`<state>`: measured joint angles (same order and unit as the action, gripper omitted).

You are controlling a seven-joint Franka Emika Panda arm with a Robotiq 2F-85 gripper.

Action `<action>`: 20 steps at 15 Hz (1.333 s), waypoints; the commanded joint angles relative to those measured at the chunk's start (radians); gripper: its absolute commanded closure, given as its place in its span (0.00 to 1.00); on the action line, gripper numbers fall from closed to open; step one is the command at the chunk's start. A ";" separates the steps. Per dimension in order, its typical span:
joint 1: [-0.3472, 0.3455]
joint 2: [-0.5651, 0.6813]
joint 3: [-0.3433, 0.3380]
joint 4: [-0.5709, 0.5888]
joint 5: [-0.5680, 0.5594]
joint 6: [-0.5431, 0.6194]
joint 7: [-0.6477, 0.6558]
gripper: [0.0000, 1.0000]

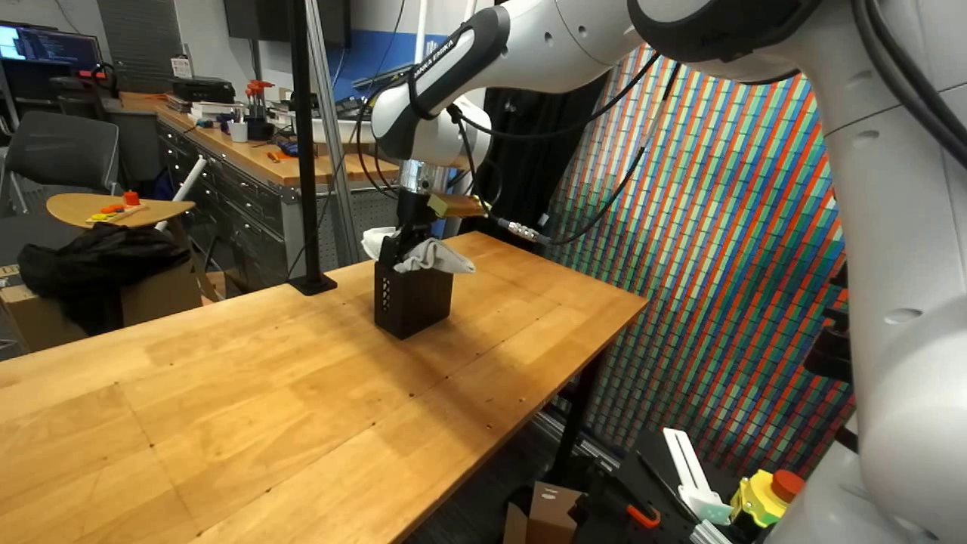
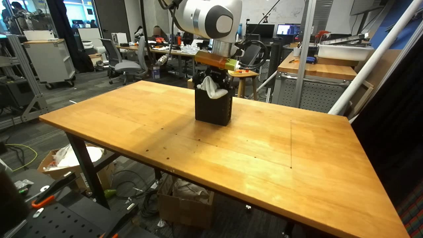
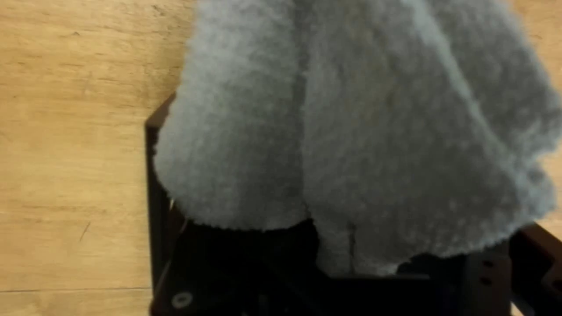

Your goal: Put the white towel in the black box

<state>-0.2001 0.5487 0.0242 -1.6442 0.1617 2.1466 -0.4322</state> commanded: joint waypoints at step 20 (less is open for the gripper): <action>0.010 -0.103 -0.029 -0.030 -0.127 -0.013 -0.005 0.00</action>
<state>-0.2182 0.5000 0.0153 -1.6481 0.0850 2.1454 -0.4594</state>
